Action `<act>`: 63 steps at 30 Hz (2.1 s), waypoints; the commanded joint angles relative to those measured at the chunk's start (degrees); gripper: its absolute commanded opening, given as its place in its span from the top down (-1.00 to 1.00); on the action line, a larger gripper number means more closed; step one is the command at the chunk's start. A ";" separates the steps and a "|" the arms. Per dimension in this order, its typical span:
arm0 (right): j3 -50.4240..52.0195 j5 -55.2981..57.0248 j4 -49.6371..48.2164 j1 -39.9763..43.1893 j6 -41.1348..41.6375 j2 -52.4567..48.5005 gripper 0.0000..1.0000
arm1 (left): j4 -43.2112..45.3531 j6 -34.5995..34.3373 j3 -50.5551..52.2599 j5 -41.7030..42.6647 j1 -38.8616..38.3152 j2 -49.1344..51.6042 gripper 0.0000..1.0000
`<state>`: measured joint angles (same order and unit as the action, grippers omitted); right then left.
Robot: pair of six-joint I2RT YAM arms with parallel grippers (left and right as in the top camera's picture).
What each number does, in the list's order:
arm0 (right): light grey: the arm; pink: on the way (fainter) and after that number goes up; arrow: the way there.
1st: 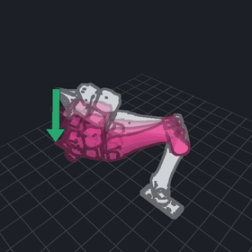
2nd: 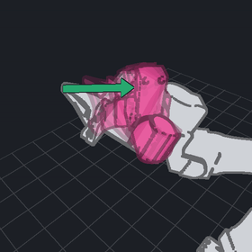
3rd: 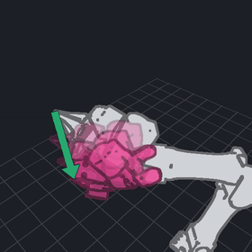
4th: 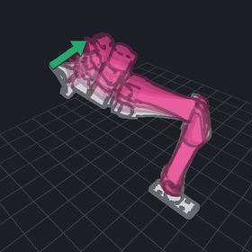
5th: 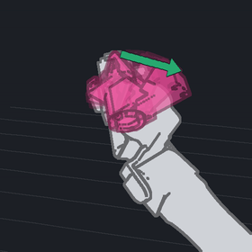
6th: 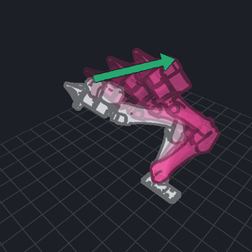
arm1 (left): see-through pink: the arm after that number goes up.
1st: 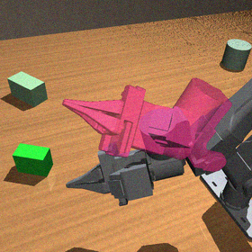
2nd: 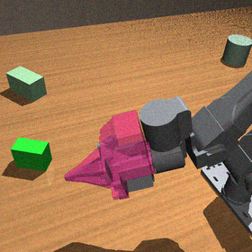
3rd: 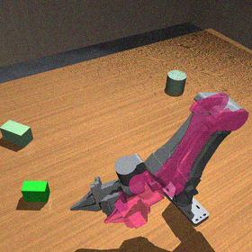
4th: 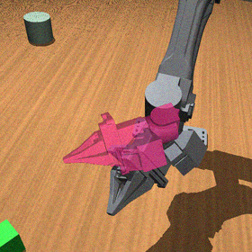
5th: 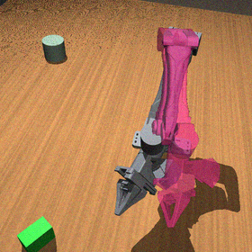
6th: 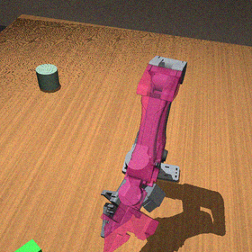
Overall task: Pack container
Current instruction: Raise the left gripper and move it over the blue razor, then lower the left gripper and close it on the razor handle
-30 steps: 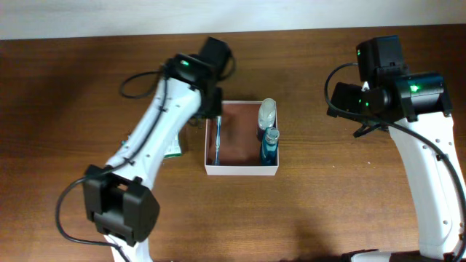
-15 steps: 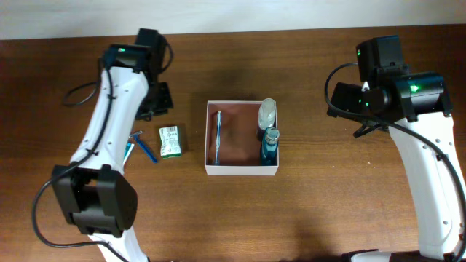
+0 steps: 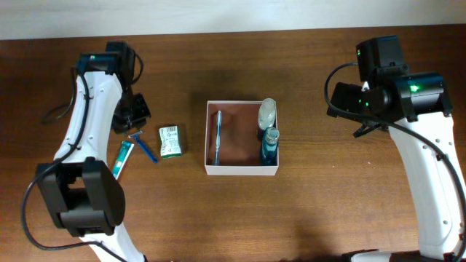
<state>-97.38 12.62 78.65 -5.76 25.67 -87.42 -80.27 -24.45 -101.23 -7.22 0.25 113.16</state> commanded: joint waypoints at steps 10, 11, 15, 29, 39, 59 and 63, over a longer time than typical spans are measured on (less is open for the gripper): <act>-0.76 0.50 0.00 0.26 0.04 -0.07 -0.97 | 17.31 0.68 20.37 6.88 1.68 -4.76 0.44; -0.76 0.52 0.00 0.26 0.04 -0.07 -0.97 | 18.64 0.68 21.77 6.84 1.68 -4.94 0.44; -0.76 0.50 0.00 0.26 0.04 -0.07 -0.97 | 22.69 0.68 25.46 6.84 1.68 -5.01 0.43; -0.76 0.50 0.00 0.26 0.04 -0.07 -0.97 | 33.75 0.31 32.28 5.77 1.68 -4.98 0.43; -0.76 0.50 0.00 0.26 0.04 -0.07 -0.97 | 40.02 0.28 36.87 5.77 1.68 -4.98 0.42; -0.76 0.52 0.00 0.26 0.04 -0.07 -0.97 | 42.07 0.28 37.03 5.99 5.07 -4.98 0.41; -0.76 0.50 0.00 0.26 0.04 -0.07 -0.96 | 42.10 0.28 37.03 6.01 5.07 -4.98 0.42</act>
<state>-97.38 12.62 78.67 -5.76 25.67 -87.42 -38.35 -24.45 -65.34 -1.48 5.06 108.20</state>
